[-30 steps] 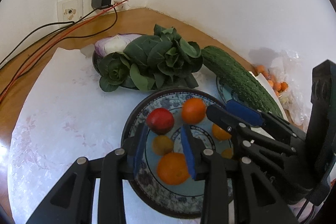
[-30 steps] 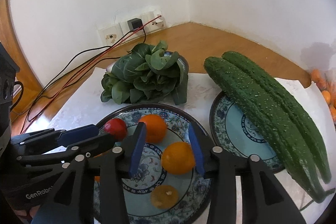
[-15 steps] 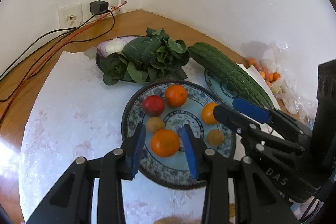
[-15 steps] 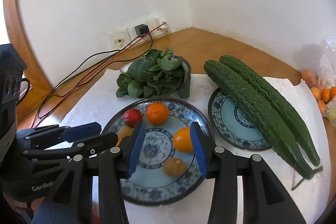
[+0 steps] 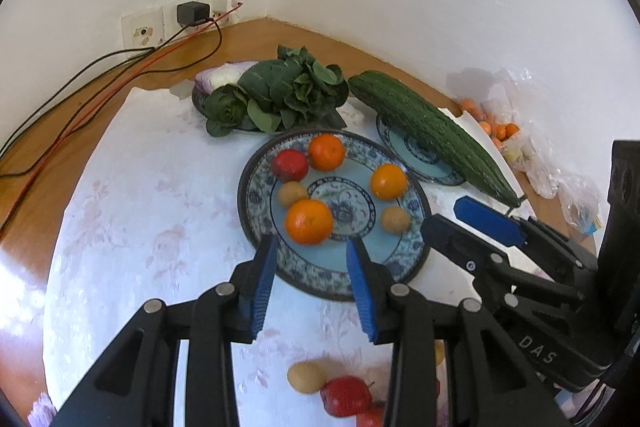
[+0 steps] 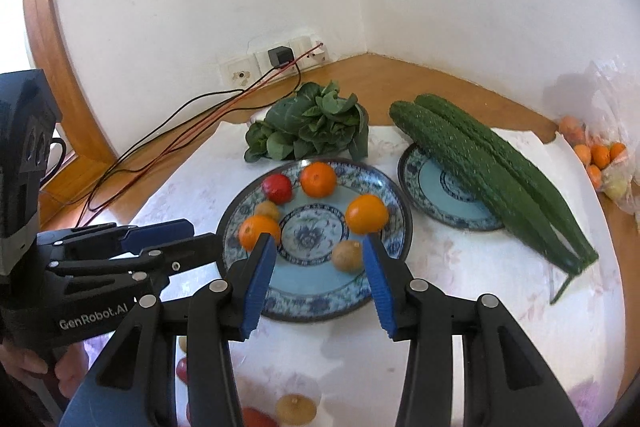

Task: Organize fruits
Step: 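Withdraw both tools from the plate toward the remaining fruit, then grasp a dark red fruit with the right tool while the left tool grasps a brown fruit, then carry the dark red fruit with the right tool while the left tool carries the brown fruit to the plate, then open the right tool on the plate while the left tool releases the brown fruit there, then withdraw both tools from the plate toward the remaining apple and brown fruit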

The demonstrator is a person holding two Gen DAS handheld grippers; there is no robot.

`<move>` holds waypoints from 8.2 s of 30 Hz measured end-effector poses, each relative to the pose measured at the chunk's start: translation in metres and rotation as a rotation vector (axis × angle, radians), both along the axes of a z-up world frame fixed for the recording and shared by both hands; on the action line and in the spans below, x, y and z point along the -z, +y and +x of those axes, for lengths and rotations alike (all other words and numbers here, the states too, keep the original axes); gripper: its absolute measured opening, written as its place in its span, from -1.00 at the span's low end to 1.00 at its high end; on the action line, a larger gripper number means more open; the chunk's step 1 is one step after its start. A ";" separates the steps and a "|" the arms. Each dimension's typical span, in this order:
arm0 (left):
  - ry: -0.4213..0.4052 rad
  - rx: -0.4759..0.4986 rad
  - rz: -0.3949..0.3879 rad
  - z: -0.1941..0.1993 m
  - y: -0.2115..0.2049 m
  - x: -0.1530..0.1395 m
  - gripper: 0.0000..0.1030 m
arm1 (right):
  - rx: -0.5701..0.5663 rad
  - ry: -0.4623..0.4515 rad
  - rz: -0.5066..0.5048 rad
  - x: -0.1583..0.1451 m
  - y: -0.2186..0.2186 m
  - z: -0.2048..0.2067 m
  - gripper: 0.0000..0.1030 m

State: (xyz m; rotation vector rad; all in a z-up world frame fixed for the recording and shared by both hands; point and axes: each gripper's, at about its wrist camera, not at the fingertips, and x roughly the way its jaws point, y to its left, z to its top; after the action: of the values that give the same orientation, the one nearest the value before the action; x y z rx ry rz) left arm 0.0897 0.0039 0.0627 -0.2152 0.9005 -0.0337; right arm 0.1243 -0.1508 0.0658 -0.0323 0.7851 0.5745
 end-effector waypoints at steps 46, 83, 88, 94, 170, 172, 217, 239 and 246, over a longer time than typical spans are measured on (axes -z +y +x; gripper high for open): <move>0.060 0.011 -0.057 -0.068 0.011 0.032 -0.26 | 0.001 0.050 0.015 0.028 -0.027 -0.089 -0.10; 0.016 0.062 0.012 -0.059 -0.012 0.049 -0.48 | -0.064 0.067 0.031 0.049 -0.015 -0.106 -0.30; 0.017 0.058 -0.001 -0.061 -0.010 0.048 -0.48 | -0.066 0.059 0.024 0.049 -0.013 -0.105 -0.30; 0.009 0.050 -0.018 -0.063 -0.005 0.045 -0.48 | -0.057 0.071 0.035 0.050 -0.014 -0.103 -0.30; -0.035 0.011 -0.007 0.003 -0.003 0.016 -0.48 | 0.045 -0.023 -0.032 0.015 -0.019 0.004 -0.33; -0.031 0.007 -0.005 0.006 -0.002 0.020 -0.48 | 0.058 -0.007 -0.043 0.019 -0.020 0.013 -0.33; -0.001 0.021 -0.059 0.023 0.006 0.039 -0.48 | 0.089 0.056 -0.124 0.045 -0.004 0.048 -0.30; -0.038 0.032 -0.053 -0.005 0.005 0.007 -0.36 | 0.127 0.027 -0.067 0.019 -0.019 0.023 -0.04; -0.039 0.023 -0.045 -0.018 0.004 0.001 -0.36 | 0.106 0.000 -0.049 0.008 -0.023 -0.002 -0.01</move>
State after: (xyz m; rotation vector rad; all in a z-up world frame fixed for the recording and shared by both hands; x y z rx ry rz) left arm 0.0718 0.0082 0.0614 -0.2456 0.8639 -0.0798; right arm 0.1226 -0.1735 0.0583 -0.0353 0.7964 0.4551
